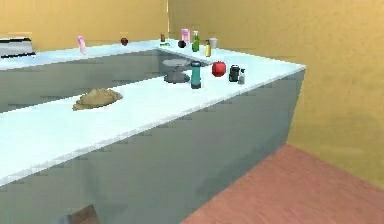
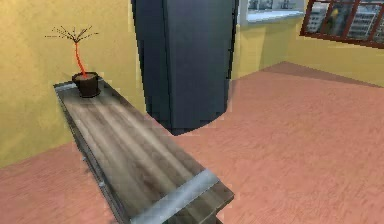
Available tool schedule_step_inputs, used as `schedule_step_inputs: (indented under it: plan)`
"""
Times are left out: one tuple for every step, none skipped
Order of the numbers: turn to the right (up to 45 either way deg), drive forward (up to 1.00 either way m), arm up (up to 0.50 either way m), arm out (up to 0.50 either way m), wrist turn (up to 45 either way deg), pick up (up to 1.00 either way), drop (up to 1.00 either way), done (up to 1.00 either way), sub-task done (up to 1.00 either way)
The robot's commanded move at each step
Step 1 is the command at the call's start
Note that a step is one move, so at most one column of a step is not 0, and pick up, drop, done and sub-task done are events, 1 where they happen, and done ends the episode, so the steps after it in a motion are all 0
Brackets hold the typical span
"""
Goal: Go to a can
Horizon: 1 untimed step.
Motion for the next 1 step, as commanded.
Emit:
schedule_step_inputs:
  plan:
    - [0.0,0.75,0.00,0.00,0.0,0.00,0.00,0.00,0.00]
